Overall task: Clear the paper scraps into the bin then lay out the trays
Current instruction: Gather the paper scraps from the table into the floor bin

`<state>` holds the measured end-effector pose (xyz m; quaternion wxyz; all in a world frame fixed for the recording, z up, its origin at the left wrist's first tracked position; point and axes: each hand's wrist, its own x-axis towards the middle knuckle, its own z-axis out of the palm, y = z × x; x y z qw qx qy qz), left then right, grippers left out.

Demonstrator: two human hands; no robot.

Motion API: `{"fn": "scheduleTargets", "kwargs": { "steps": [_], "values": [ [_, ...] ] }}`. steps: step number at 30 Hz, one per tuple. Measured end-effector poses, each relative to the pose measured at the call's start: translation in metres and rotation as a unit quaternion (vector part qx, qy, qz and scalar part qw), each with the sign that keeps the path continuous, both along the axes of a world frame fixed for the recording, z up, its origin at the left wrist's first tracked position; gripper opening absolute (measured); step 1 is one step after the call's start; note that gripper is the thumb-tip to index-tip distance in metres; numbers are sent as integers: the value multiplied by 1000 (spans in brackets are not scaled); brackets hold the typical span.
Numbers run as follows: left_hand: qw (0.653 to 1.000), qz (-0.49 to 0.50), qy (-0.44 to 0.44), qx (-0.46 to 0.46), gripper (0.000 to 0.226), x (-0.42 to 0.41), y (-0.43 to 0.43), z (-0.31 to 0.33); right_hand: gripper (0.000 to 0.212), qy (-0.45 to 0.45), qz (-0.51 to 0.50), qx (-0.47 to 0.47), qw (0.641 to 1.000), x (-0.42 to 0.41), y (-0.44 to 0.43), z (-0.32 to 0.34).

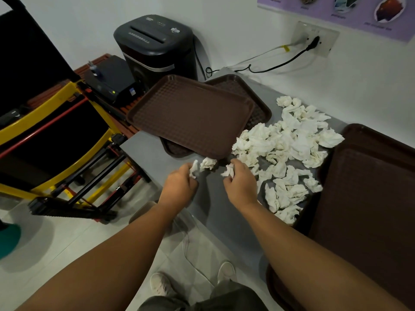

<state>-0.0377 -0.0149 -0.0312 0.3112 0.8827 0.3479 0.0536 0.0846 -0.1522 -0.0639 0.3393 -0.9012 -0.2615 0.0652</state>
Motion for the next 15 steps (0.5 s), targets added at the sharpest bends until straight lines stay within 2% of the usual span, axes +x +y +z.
{"fn": "scheduleTargets", "kwargs": {
  "steps": [2,4,7,11,15],
  "values": [
    [1000,12,-17,-13,21,1,-2,4,40,-4,-2,19,1000,-3,-7,4],
    [997,35,-41,-52,21,-1,-4,7,29,0,-13,47,999,-7,-11,11],
    [986,77,-100,-105,29,-5,-4,13,19,20,-28,108,994,-12,-9,23],
    [980,123,-126,-98,50,-13,3,21,30,94,0,152,984,-24,8,45],
    [966,183,-132,-126,28,-38,24,20,15,187,57,174,965,-48,40,62]
  ]
}}
